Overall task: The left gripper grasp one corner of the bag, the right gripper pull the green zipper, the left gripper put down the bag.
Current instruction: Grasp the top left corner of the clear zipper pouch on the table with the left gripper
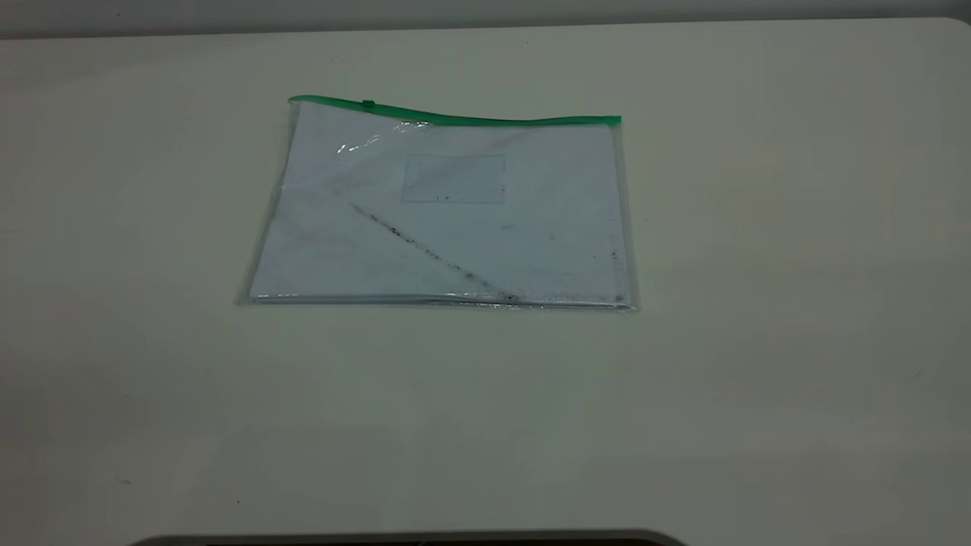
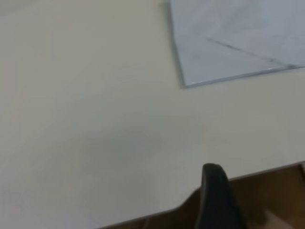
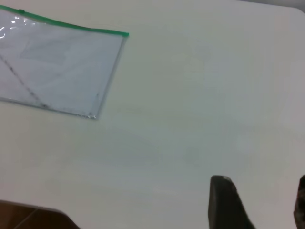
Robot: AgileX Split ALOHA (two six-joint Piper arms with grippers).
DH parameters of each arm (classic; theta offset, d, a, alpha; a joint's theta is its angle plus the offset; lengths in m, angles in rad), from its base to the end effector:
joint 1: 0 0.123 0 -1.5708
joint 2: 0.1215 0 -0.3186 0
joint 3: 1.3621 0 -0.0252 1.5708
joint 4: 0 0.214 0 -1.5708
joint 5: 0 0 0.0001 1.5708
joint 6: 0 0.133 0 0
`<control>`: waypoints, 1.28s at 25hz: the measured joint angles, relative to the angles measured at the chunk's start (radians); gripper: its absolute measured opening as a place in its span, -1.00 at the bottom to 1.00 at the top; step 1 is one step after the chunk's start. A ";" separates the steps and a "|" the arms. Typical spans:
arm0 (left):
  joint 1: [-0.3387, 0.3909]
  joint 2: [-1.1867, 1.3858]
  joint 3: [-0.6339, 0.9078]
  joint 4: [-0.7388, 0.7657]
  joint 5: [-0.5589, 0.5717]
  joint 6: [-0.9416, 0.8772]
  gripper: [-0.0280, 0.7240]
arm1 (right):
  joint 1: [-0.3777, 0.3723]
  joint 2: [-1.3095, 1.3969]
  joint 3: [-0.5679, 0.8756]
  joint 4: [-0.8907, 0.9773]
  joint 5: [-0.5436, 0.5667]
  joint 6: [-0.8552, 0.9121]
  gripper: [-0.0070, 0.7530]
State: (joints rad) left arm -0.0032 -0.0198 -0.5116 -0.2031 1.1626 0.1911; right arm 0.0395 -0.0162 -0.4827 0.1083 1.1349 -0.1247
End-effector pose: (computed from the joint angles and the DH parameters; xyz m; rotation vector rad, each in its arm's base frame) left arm -0.0450 -0.0245 0.2331 0.2293 2.0871 -0.1321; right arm -0.0399 0.0115 0.2270 -0.1833 2.1075 0.0804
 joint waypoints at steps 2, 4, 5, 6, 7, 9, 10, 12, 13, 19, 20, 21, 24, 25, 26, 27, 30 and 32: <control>0.000 0.000 0.000 -0.029 0.000 0.000 0.39 | 0.000 0.000 0.001 0.000 0.000 0.000 0.04; 0.000 0.000 0.000 -0.059 0.000 0.000 0.39 | 0.000 0.000 0.001 0.000 0.000 0.001 0.04; 0.000 0.000 0.000 -0.076 0.000 0.000 0.39 | 0.000 0.000 0.001 0.000 0.000 0.003 0.04; 0.000 0.000 0.000 -0.090 0.000 0.000 0.39 | 0.000 0.000 0.001 0.000 0.000 0.004 0.04; 0.000 0.000 0.000 -0.101 0.000 0.000 0.39 | 0.000 0.000 0.001 0.001 0.000 0.007 0.04; 0.000 0.000 0.000 -0.112 -0.002 0.000 0.39 | 0.000 0.000 0.001 0.006 0.000 0.008 0.04; 0.000 0.000 0.000 -0.114 -0.015 0.000 0.39 | 0.000 0.000 0.001 0.014 -0.001 0.008 0.03; 0.000 0.000 0.001 -0.114 -0.087 -0.010 0.39 | 0.000 0.005 0.001 0.048 -0.010 0.008 0.03; 0.000 0.007 0.001 -0.114 -0.138 -0.025 0.39 | 0.000 0.022 0.001 0.074 -0.015 0.007 0.03; 0.000 0.250 0.001 -0.085 -0.339 -0.086 0.39 | 0.000 0.307 -0.003 0.136 -0.146 -0.122 0.06; 0.000 0.313 0.001 -0.084 -0.367 -0.076 0.39 | 0.000 0.366 -0.003 0.140 -0.182 -0.160 0.08; 0.000 0.379 -0.005 -0.084 -0.398 -0.062 0.39 | 0.000 0.416 -0.003 0.150 -0.227 -0.191 0.13; 0.000 0.564 -0.045 -0.084 -0.459 -0.040 0.39 | 0.000 0.586 -0.003 0.201 -0.370 -0.315 0.29; 0.000 0.628 -0.067 -0.084 -0.472 -0.035 0.40 | 0.000 0.642 -0.003 0.235 -0.425 -0.355 0.36; 0.000 0.679 -0.088 -0.084 -0.479 -0.022 0.42 | 0.000 0.697 -0.003 0.271 -0.471 -0.399 0.40; 0.000 0.739 -0.112 -0.084 -0.484 -0.011 0.45 | 0.000 0.751 -0.005 0.323 -0.523 -0.466 0.43; 0.000 0.898 -0.178 -0.084 -0.502 0.029 0.58 | 0.000 0.907 -0.036 0.500 -0.607 -0.662 0.47; 0.000 1.005 -0.215 -0.084 -0.524 0.048 0.64 | 0.000 1.003 -0.076 0.638 -0.626 -0.803 0.47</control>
State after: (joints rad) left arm -0.0032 0.9855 -0.7266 -0.2868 0.6387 0.2388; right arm 0.0395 0.9870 -0.5589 0.7462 0.5089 -0.9273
